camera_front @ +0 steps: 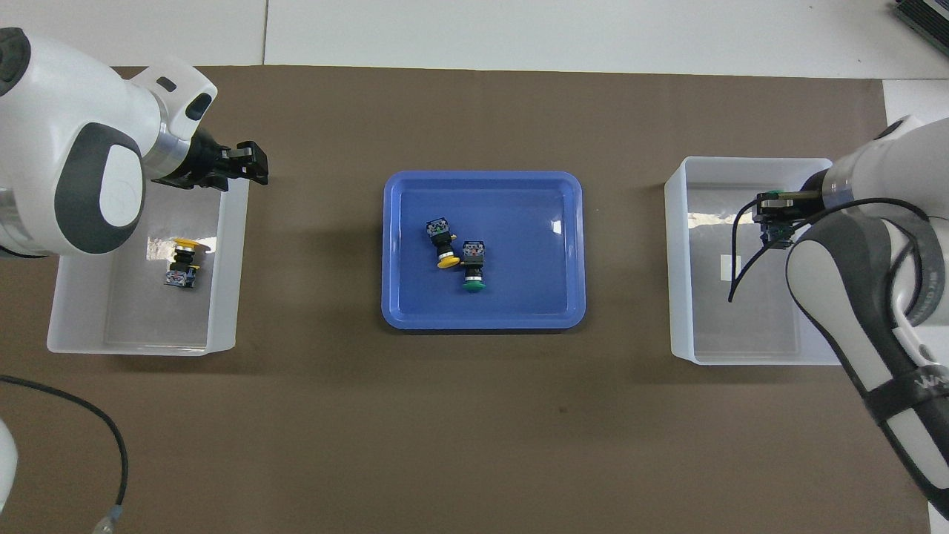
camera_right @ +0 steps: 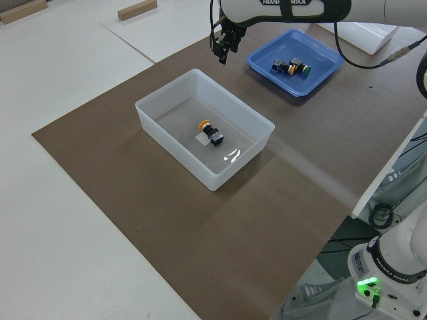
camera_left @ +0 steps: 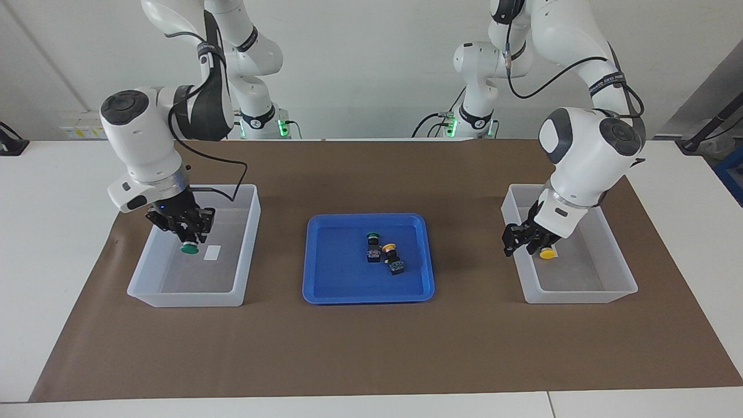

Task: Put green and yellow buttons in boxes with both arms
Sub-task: 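Release the green button with the right gripper while the left gripper reaches, then grasp a yellow button with the left gripper while the right gripper withdraws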

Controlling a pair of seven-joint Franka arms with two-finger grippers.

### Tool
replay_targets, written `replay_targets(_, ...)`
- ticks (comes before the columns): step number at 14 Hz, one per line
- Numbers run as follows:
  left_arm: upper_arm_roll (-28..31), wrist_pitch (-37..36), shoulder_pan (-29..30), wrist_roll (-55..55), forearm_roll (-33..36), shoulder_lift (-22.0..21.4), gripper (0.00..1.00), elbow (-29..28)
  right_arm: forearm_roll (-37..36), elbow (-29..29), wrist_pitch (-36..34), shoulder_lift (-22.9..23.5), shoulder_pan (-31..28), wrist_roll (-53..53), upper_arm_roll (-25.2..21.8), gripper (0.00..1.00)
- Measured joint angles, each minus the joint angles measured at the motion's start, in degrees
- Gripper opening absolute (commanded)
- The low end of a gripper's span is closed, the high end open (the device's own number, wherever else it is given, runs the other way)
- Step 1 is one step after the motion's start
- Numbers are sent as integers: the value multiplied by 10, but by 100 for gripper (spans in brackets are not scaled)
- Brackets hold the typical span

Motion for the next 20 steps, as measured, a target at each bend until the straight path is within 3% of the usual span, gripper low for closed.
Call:
replay_targets(4, -1, 14, -8, -9, 0, 1, 61, -6, 0, -87, 81, -8, -22, -24, 0, 0)
replay_targets(6, -1, 26, -23, -33, -1, 2, 61, -8, 18, -118, 103, -8, -21, -24, 2, 11)
replay_targets(10, -2, 72, -84, -116, -1, 15, 62, -14, 35, -139, 112, -8, -20, -24, 4, 21)
replay_targets(14, -2, 134, -145, -178, -1, 51, 64, -19, 47, -149, 138, 7, -20, -24, 4, 64)
replay_targets(16, -2, 157, -162, -192, -1, 61, 65, -27, 47, -149, 142, 12, -20, -24, 4, 100)
replay_targets(20, -2, 185, -184, -197, -1, 62, 65, -52, 47, -147, 142, 11, -20, -24, 5, 100)
